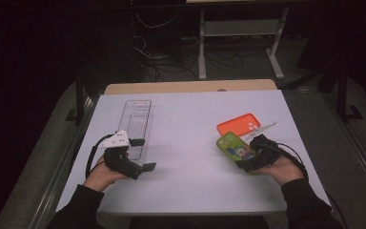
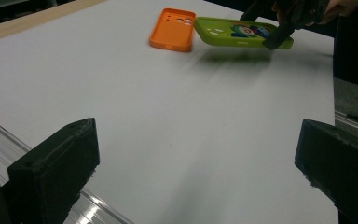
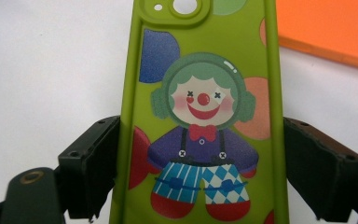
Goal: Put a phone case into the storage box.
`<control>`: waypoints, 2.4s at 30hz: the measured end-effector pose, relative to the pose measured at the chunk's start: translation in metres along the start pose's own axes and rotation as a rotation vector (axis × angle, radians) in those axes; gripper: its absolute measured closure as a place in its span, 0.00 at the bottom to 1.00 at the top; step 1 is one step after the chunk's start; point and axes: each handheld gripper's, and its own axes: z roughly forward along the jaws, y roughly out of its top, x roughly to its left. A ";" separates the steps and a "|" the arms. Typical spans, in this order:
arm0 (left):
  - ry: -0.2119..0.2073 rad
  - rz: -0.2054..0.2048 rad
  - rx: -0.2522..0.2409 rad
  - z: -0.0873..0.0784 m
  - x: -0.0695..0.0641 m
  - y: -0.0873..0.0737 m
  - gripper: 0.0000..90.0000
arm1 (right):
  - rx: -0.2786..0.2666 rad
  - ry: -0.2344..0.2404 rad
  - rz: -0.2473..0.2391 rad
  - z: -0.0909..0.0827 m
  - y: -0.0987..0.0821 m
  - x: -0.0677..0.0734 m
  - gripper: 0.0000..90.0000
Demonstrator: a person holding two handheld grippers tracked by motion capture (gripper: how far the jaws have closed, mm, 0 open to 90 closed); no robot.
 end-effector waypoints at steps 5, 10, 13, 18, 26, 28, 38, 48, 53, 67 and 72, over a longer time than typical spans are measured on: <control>-0.006 -0.004 -0.010 0.000 0.000 0.003 0.00 | -0.015 0.014 -0.037 -0.004 0.009 -0.007 0.17; -0.010 0.015 -0.010 0.000 0.002 0.008 0.00 | -0.031 0.042 -0.072 -0.005 0.018 -0.010 0.17; -0.021 0.004 -0.005 0.003 0.004 0.011 0.00 | -0.032 0.055 -0.099 -0.006 0.022 -0.010 0.17; -0.036 0.016 0.004 0.008 0.004 0.018 0.00 | -0.038 0.095 -0.151 -0.009 0.028 -0.012 0.17; -0.066 0.035 0.022 0.017 0.005 0.031 0.00 | -0.047 0.146 -0.204 -0.009 0.037 -0.013 0.17; -0.073 0.038 0.025 0.020 0.004 0.035 0.00 | -0.049 0.149 -0.217 -0.008 0.038 -0.013 0.17; -0.097 0.068 0.036 0.029 0.006 0.048 0.00 | -0.024 0.201 -0.335 -0.005 0.048 -0.010 0.17; -0.153 0.126 0.054 0.046 0.007 0.063 0.00 | -0.023 0.236 -0.435 -0.004 0.062 -0.007 0.17; -0.183 0.155 0.068 0.058 0.005 0.076 0.00 | -0.006 0.254 -0.474 -0.004 0.068 -0.003 0.17; -0.264 0.199 0.132 0.087 0.005 0.086 0.00 | 0.019 0.292 -0.544 0.005 0.076 0.004 0.17; -0.285 0.206 0.167 0.095 0.001 0.083 0.00 | 0.029 0.305 -0.583 0.008 0.076 0.013 0.17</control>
